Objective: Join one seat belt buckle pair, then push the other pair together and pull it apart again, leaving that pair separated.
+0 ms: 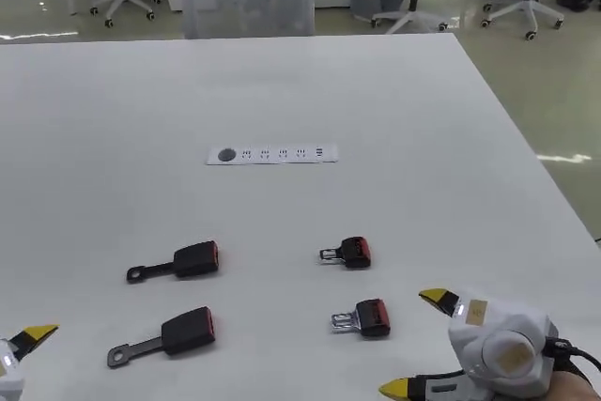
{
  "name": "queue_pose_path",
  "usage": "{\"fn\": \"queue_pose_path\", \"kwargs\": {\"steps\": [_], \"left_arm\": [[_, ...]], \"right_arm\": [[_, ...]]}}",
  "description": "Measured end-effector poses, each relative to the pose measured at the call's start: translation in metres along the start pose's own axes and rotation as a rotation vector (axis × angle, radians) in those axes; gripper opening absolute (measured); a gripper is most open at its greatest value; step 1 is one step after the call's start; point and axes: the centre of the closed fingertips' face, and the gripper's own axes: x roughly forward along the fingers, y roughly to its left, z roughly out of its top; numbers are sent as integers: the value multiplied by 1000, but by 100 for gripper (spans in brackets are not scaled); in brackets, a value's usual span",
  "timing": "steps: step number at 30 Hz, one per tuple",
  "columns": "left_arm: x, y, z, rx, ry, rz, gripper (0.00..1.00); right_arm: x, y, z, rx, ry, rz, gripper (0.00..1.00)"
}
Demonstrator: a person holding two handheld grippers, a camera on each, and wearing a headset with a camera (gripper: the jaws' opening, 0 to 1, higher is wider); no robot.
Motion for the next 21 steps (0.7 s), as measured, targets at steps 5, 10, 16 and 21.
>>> {"fn": "queue_pose_path", "kwargs": {"steps": [5,10,16,21], "left_arm": [[13,-1,11,37,16,-45,90],[27,-9,20,98,44,-114,76],[45,-8,26,150,63,-172,70],[61,-9,28,153,96,-213,66]], "right_arm": [[5,-5,4,-30,8,12,72],[12,-4,2,-49,40,62,59],[23,-10,-3,-74,68,86,57],[35,-15,-7,-121,94,110,54]]}}
